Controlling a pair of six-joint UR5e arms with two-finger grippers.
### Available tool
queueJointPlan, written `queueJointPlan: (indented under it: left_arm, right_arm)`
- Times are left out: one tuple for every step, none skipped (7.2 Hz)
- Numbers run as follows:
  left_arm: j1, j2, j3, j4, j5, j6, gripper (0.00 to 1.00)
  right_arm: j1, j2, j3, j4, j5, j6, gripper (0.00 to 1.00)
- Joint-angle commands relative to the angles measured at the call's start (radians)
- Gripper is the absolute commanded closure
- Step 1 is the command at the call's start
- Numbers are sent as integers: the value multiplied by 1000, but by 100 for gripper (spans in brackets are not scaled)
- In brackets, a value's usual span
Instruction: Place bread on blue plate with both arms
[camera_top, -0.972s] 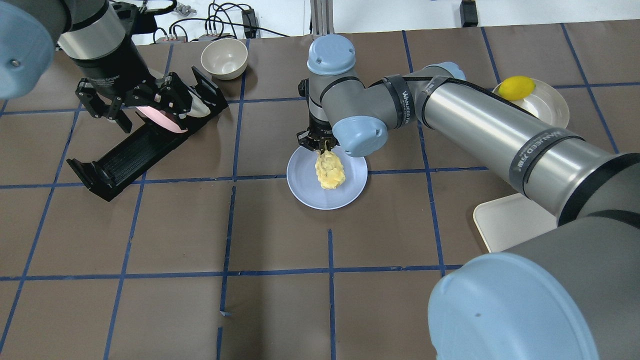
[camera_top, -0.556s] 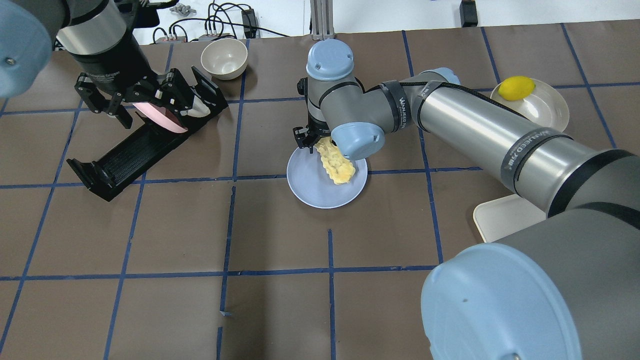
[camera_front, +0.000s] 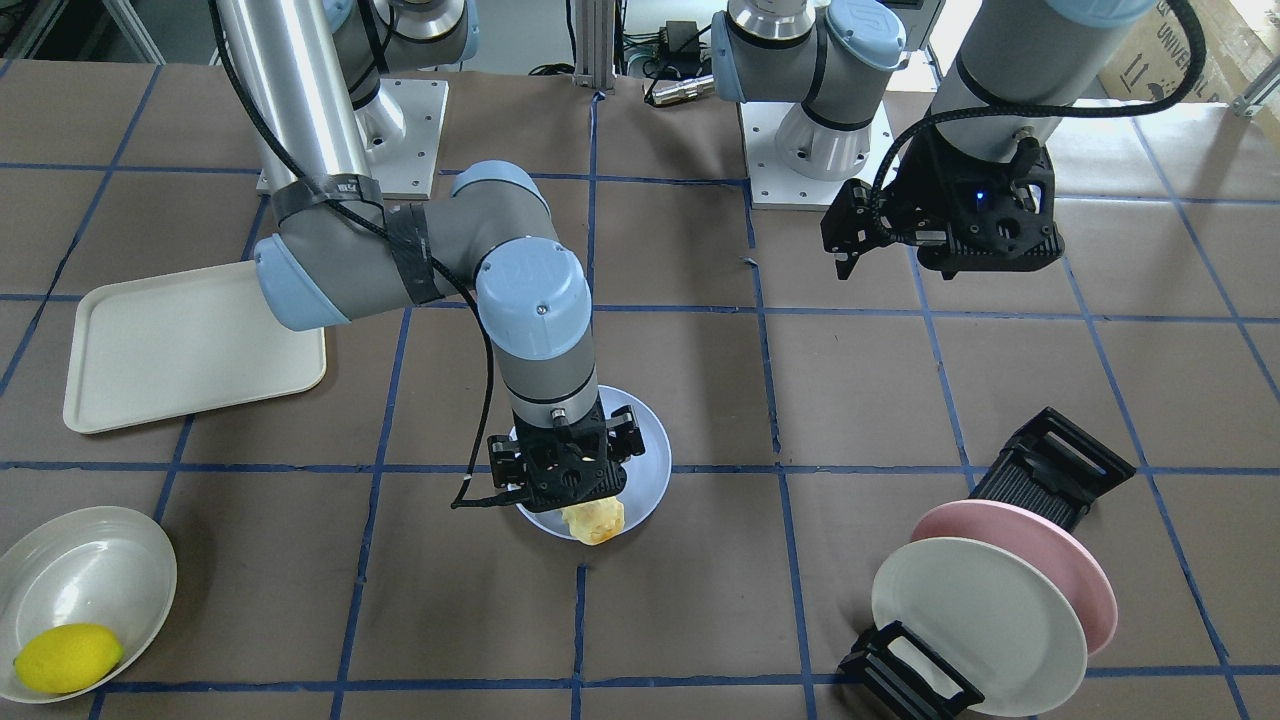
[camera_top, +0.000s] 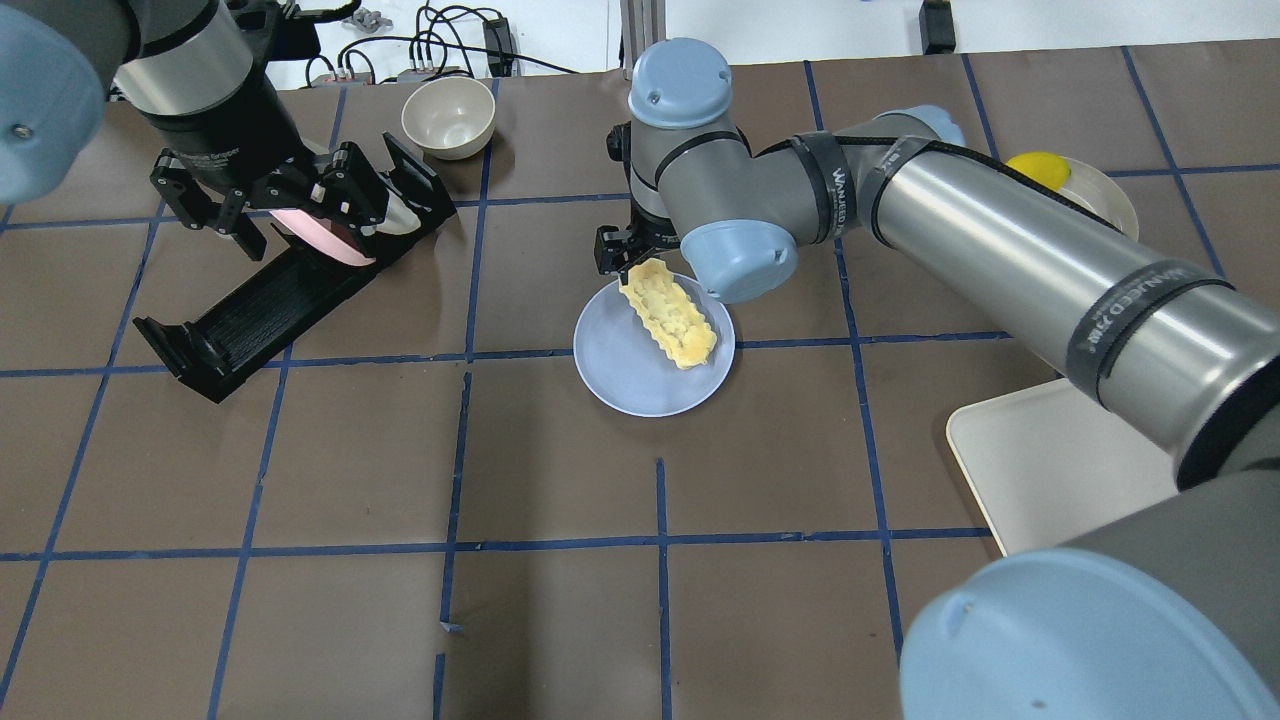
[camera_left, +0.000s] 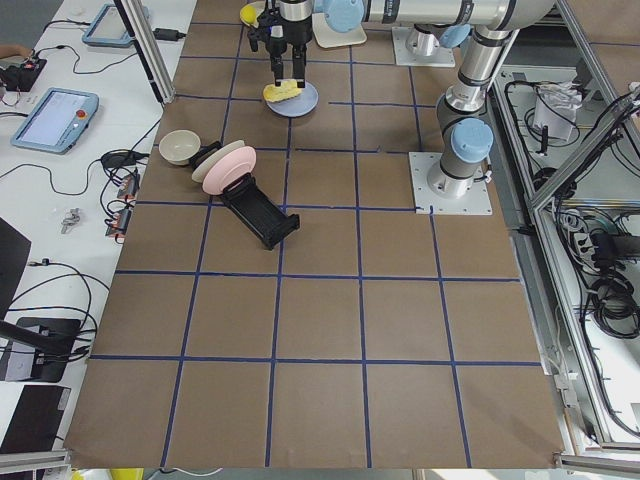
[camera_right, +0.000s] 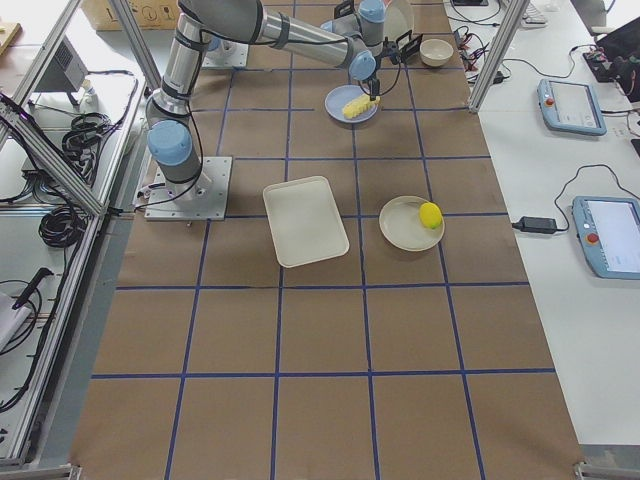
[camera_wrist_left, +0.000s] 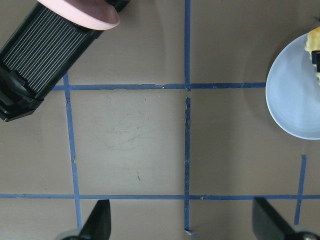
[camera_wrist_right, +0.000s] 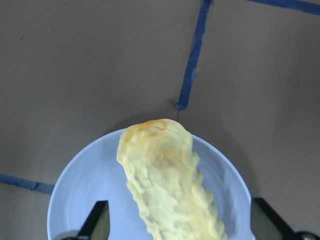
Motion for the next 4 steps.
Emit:
queueJointPlan:
  left_arm:
    - [0,-2,-2,0,0,0,0]
    - [-2,-2,-1,0,0,-1,0]
    - [-2,-7,1,0,0,0,0]
    - [-2,-5,1,0,0,0,0]
  right_arm:
    - [-94,-141,54,146,-28,-181,0]
    - [-190,-261,103,219,-32,-243,0]
    - [-276,-382,152,342,-28,-292,0]
    - [-326,-481,195,393,-36,-311,0]
